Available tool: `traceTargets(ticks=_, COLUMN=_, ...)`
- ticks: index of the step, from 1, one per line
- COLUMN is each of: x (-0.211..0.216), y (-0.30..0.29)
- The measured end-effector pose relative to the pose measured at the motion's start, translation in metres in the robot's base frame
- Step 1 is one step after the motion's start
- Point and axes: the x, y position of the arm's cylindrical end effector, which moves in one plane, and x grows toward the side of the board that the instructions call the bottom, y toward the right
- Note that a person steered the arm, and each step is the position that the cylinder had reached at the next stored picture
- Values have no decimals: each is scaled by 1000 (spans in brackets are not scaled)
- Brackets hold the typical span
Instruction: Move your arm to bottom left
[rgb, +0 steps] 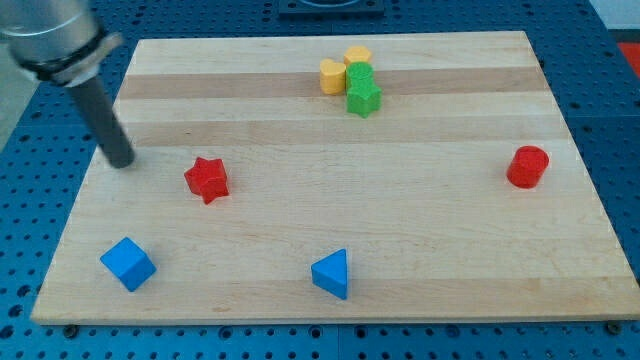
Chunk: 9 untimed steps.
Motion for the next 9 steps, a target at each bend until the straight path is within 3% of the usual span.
traceTargets(ticks=1, x=12, y=-27)
traceTargets(ticks=2, x=48, y=-27)
traceTargets(ticks=3, x=48, y=-27)
traceTargets(ticks=9, x=143, y=-10)
